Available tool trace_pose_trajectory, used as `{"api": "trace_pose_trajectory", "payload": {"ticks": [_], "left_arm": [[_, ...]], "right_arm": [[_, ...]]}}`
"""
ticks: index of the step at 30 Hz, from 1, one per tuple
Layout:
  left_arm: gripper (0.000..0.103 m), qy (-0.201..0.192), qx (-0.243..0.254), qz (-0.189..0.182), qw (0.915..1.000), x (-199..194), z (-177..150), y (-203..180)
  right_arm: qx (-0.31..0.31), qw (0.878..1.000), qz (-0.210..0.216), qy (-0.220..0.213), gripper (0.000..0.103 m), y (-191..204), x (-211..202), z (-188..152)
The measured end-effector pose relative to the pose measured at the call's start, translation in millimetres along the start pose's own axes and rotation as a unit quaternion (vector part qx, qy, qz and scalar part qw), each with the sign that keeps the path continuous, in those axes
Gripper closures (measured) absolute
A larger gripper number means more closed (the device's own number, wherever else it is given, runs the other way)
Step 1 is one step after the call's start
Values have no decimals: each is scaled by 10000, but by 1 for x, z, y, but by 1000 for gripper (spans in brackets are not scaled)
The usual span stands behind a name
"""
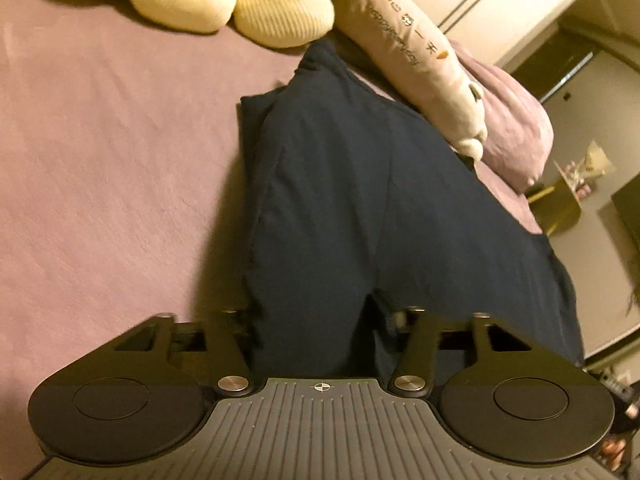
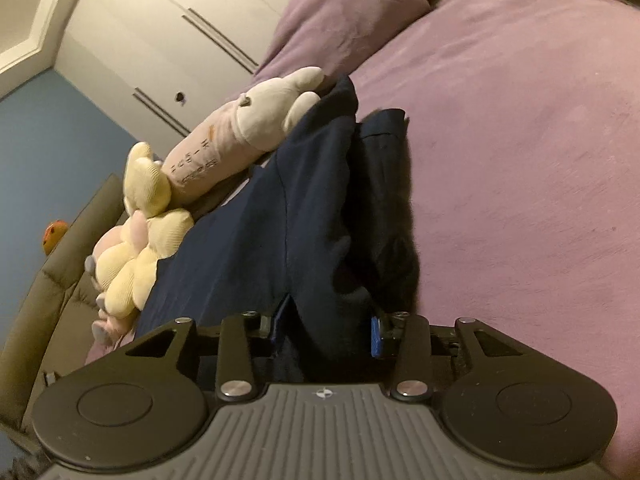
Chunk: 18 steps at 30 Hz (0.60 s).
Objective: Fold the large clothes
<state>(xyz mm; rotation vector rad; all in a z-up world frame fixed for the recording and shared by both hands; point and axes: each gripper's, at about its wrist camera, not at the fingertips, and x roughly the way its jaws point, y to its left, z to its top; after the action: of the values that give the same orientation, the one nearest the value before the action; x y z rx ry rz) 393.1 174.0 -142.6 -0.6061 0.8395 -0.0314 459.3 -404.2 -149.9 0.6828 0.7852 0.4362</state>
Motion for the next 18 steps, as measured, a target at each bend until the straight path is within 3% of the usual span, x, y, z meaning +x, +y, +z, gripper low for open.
{"api": "trace_pose_trajectory", "payload": {"ticks": [4,11,14,18], "left_arm": [[69,-103,36,-141,9998,-25,8,-7],[73,-287,161,-576,9978,-90,10,-30],[73,-234,240,-673,9972,-130,-9,-33],[72,101,208,-590,9980,-181,-60,-25]], "right_arm": [[157,9996,238,12,85,9,-13,3],[198,9960,858,125,90,41,-52,6],[138,9945,1006,238,90,53,-81,-8],[337,9920,1129,457,90,51,-131,-45]]}}
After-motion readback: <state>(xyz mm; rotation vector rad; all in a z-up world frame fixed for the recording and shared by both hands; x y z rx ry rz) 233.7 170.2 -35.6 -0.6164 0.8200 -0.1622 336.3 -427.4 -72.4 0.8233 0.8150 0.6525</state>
